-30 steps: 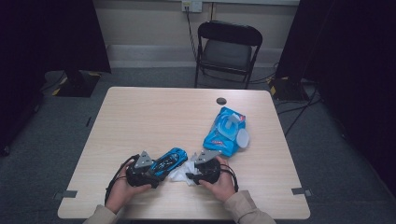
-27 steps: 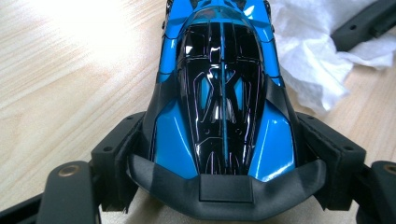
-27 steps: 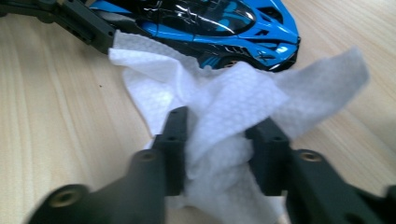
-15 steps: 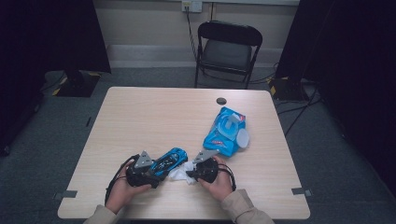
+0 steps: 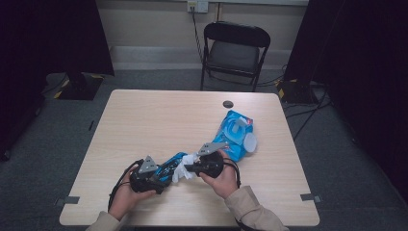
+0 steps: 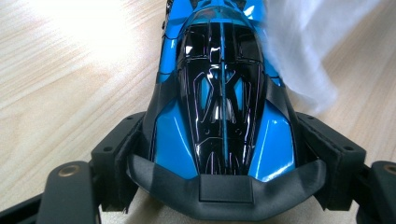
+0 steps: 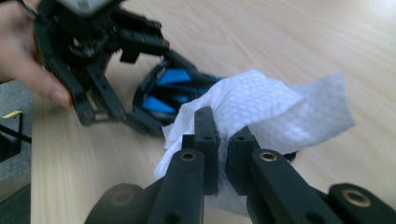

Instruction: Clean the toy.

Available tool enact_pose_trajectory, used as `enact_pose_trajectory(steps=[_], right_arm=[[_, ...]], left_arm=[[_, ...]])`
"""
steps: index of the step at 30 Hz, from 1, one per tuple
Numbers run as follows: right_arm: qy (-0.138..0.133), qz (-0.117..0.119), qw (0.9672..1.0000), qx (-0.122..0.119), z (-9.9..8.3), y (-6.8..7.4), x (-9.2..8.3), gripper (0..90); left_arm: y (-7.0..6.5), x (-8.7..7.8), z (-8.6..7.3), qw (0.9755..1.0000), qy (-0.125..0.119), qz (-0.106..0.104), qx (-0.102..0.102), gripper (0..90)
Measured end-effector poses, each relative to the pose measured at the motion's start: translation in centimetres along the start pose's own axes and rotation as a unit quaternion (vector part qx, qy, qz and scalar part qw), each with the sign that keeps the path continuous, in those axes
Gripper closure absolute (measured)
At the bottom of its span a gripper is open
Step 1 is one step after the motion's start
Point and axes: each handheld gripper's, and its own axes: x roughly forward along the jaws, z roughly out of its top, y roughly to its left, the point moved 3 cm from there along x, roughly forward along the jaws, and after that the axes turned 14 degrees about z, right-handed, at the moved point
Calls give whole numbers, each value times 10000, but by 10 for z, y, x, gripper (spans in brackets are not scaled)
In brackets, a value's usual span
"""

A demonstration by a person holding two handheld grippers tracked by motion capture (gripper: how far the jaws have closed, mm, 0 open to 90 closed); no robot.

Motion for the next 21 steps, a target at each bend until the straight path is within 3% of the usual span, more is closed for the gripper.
enact_pose_trajectory(steps=[3,8,14,21], right_arm=[[-23,-18,10000,-63,10,1,-1,865],[-316,11,9995,14,20,-2,-7,865],[-528,437,9976,132,28,5,13,865],[-54,677,9976,115,19,13,59,862]], left_arm=[[0,0,0,10000,0,0,1,235],[0,0,0,10000,-1,-1,3,235],[0,0,0,10000,0,-2,0,235],[0,0,0,10000,-1,-2,-1,235]])
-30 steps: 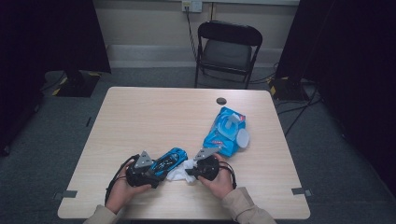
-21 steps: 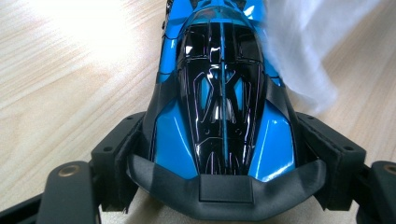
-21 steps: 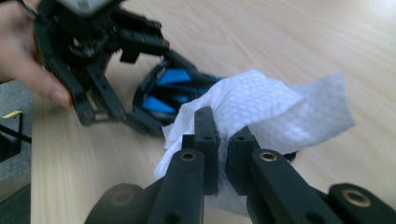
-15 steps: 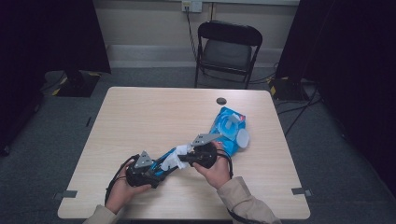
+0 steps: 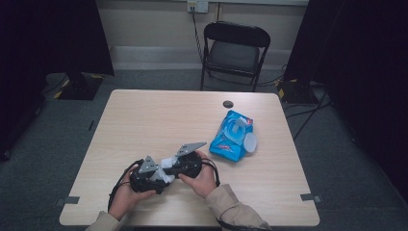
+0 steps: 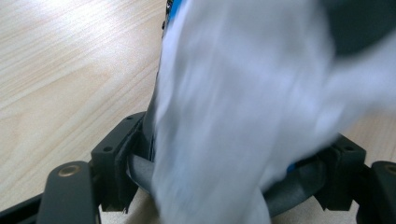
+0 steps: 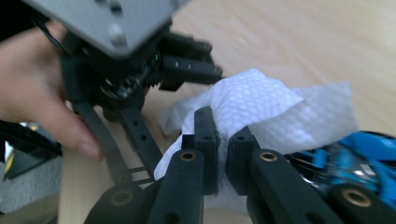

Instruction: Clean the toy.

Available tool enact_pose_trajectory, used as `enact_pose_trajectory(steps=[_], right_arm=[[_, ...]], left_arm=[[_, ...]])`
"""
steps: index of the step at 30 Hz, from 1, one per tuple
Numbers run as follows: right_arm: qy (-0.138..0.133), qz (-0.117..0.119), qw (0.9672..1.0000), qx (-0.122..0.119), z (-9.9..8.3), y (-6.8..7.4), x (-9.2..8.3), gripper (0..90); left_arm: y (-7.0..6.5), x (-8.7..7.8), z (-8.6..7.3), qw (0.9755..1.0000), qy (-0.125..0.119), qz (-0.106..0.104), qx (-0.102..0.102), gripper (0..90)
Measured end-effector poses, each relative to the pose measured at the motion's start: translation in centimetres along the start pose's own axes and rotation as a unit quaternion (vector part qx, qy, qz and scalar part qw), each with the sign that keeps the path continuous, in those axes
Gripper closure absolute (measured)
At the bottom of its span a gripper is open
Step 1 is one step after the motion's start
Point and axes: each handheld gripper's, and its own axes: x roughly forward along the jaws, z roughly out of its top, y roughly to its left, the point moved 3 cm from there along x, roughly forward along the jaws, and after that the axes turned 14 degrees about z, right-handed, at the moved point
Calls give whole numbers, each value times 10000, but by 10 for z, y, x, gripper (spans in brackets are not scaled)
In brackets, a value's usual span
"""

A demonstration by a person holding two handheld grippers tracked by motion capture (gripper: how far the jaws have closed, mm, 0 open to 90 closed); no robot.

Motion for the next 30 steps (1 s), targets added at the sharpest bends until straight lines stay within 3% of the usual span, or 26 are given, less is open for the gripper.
enact_pose_trajectory(steps=[5,10,18,26,27,30], right_arm=[[136,80,9999,26,-10,-4,19,858],[144,247,9996,20,-14,-7,21,859],[109,-13,9999,-51,-16,-9,14,862],[82,-265,9996,93,-19,-24,-5,861],[42,-445,9990,100,-20,-31,-14,861],[-38,-530,9984,165,-22,-36,-20,861]], left_arm=[[0,0,0,10000,7,-1,2,235],[0,0,0,10000,1,0,24,229],[0,0,0,10000,5,-8,10,231],[0,0,0,10000,3,-4,4,233],[0,0,0,10000,2,-1,2,234],[0,0,0,10000,-1,4,-8,240]])
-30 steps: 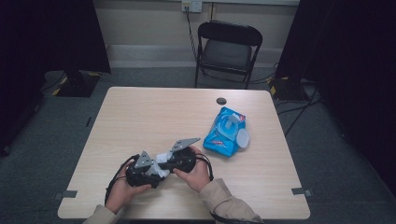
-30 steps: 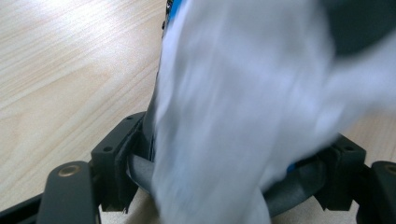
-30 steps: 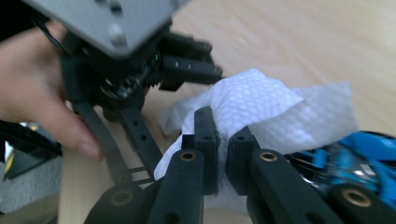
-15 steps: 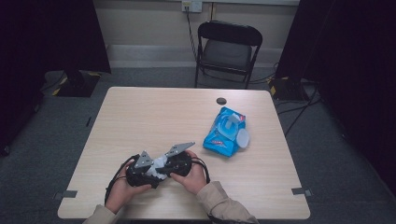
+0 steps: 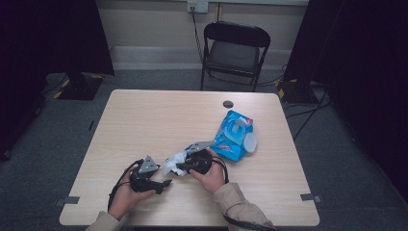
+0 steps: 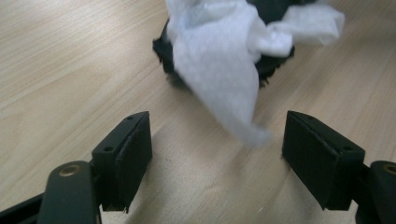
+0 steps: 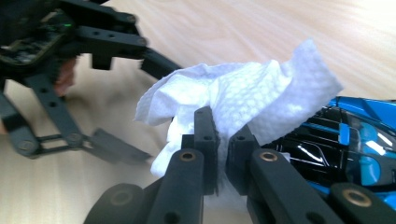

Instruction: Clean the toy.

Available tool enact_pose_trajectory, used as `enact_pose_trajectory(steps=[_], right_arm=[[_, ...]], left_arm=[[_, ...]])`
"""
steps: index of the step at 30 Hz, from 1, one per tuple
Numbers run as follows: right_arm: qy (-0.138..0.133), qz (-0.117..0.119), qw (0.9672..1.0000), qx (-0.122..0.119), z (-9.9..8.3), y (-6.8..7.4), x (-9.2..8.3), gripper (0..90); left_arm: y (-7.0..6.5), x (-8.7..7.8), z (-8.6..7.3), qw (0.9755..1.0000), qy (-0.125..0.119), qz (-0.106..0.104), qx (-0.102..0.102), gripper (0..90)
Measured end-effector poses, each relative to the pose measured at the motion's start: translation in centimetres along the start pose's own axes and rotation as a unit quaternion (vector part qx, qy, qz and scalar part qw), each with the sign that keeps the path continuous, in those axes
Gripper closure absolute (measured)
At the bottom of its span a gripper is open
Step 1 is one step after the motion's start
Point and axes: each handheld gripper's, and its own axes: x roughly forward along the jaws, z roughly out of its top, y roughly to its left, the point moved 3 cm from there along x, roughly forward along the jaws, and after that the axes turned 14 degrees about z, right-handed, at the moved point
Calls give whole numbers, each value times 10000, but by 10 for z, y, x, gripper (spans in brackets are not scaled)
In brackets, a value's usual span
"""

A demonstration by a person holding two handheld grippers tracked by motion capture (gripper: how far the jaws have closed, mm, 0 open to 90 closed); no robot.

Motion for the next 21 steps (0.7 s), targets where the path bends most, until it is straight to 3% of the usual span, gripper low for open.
enact_pose_trajectory(steps=[6,11,13,15,21], right_arm=[[-41,-283,9996,67,-1,-13,-12,862],[-65,-354,9993,52,-1,-15,-14,862],[-62,-346,9994,29,-1,-15,-14,862],[-66,-306,9995,64,-2,-15,-15,862],[-114,-216,9996,115,-3,-13,-12,863]], left_arm=[[0,0,0,10000,1,-1,2,239],[0,0,0,10000,-3,0,-3,240],[0,-1,0,10000,-25,-10,-21,254],[0,-1,0,10000,-64,-36,5,323],[0,-1,0,10000,-67,-30,3,326]])
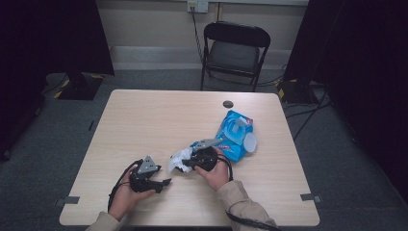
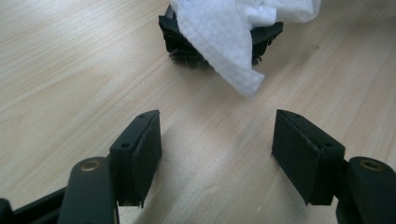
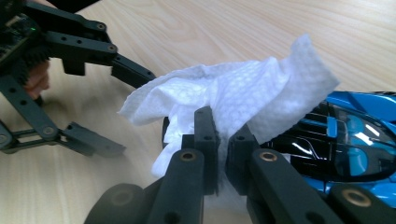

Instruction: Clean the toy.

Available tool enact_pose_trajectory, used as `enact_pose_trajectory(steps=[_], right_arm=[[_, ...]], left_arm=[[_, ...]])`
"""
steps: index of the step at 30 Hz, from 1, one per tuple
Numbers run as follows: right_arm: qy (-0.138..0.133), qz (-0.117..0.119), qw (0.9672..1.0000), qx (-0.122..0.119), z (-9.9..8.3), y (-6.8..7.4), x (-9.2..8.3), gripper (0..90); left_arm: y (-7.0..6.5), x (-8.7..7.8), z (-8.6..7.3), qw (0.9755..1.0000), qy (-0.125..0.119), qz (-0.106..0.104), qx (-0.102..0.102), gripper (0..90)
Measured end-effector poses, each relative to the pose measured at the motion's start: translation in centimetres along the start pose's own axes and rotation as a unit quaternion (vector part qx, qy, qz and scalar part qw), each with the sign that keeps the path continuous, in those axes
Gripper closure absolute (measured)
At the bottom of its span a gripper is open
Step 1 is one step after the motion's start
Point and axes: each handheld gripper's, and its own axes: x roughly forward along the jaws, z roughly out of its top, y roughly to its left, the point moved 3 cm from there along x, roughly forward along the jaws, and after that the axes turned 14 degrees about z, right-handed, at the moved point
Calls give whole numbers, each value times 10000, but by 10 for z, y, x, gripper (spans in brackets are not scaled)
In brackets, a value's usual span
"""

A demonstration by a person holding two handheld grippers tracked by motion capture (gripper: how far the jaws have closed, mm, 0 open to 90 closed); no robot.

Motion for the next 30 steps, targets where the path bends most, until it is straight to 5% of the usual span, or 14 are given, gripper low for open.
enact_pose_trajectory(steps=[2,5,11,19,26,30], right_arm=[[-8,33,10000,12,0,2,2,863],[53,79,10000,-22,1,5,5,863],[101,211,9997,-24,3,11,11,863],[157,266,9995,-35,5,17,17,863],[95,315,9995,8,3,15,17,863],[30,367,9993,62,2,13,16,863]], left_arm=[[0,1,0,10000,27,17,-21,316],[0,4,1,9997,160,134,-82,141],[1,8,5,9994,142,280,-108,160],[-7,15,16,9998,-131,36,-158,160],[-14,29,27,9997,66,246,25,180],[-12,31,28,9996,87,222,-152,246]])
